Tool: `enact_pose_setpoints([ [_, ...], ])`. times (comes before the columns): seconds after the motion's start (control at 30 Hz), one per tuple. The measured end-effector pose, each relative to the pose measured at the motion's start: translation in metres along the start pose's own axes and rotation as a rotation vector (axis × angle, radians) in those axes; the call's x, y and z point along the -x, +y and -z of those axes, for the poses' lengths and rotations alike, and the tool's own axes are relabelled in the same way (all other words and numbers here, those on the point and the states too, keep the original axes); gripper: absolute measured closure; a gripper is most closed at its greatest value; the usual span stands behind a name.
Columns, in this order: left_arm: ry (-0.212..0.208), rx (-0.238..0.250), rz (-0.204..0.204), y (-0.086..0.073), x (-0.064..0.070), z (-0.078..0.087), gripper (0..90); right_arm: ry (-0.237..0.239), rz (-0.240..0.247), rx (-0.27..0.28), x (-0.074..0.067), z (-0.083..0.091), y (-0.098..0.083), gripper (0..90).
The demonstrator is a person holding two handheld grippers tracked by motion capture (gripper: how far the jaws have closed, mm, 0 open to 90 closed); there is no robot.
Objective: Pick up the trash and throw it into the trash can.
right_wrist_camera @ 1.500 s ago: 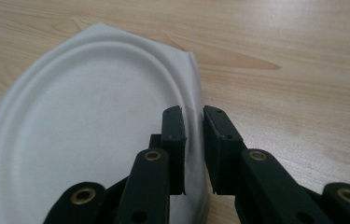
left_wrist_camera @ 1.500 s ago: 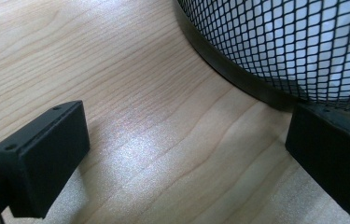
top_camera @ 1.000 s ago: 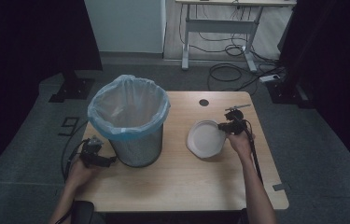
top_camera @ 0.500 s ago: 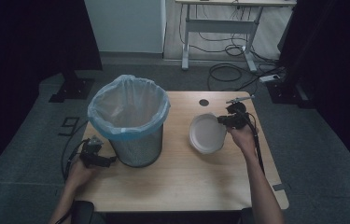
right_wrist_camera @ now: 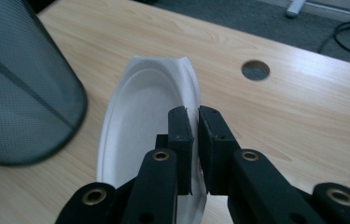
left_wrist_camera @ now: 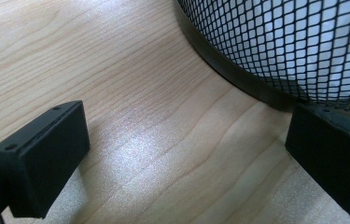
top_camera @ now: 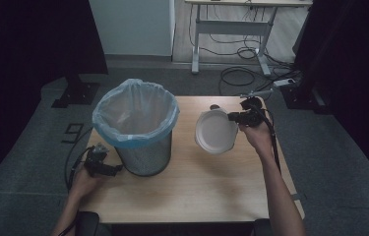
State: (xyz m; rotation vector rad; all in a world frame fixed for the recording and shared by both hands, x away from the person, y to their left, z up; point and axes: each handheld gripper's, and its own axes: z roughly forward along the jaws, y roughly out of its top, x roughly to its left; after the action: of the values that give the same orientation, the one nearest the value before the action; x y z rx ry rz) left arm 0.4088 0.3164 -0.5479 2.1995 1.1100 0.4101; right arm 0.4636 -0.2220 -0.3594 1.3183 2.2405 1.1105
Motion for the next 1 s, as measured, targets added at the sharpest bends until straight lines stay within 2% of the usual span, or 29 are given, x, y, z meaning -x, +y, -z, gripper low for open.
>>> enact_pose_setpoints([
  [0.37, -0.001, 0.0, 0.0, 0.0, 0.0, 0.0, 0.0, 0.026, 0.022, 0.03, -0.013, 0.023, 0.033, 83.6],
  [0.4, -0.001, 0.0, 0.0, 0.0, 0.0, 0.0, 0.0, 0.026, 0.028, 0.036, -0.015, 0.028, 0.04, 83.6],
  [0.67, -0.001, 0.0, 0.0, 0.0, 0.0, 0.0, 0.0, 0.062, 0.011, 0.055, -0.021, 0.041, 0.061, 83.6],
  [0.8, -0.001, 0.0, 0.0, 0.0, 0.0, 0.0, 0.0, 0.055, 0.019, 0.051, -0.023, 0.045, 0.068, 83.6],
  [0.83, -0.001, 0.0, 0.0, 0.0, 0.0, 0.0, 0.0, 0.067, 0.012, 0.061, -0.024, 0.049, 0.073, 83.5],
  [1.0, -0.001, 0.0, 0.0, 0.0, 0.0, 0.0, 0.0, 0.072, 0.013, 0.071, -0.027, 0.056, 0.082, 83.5],
])
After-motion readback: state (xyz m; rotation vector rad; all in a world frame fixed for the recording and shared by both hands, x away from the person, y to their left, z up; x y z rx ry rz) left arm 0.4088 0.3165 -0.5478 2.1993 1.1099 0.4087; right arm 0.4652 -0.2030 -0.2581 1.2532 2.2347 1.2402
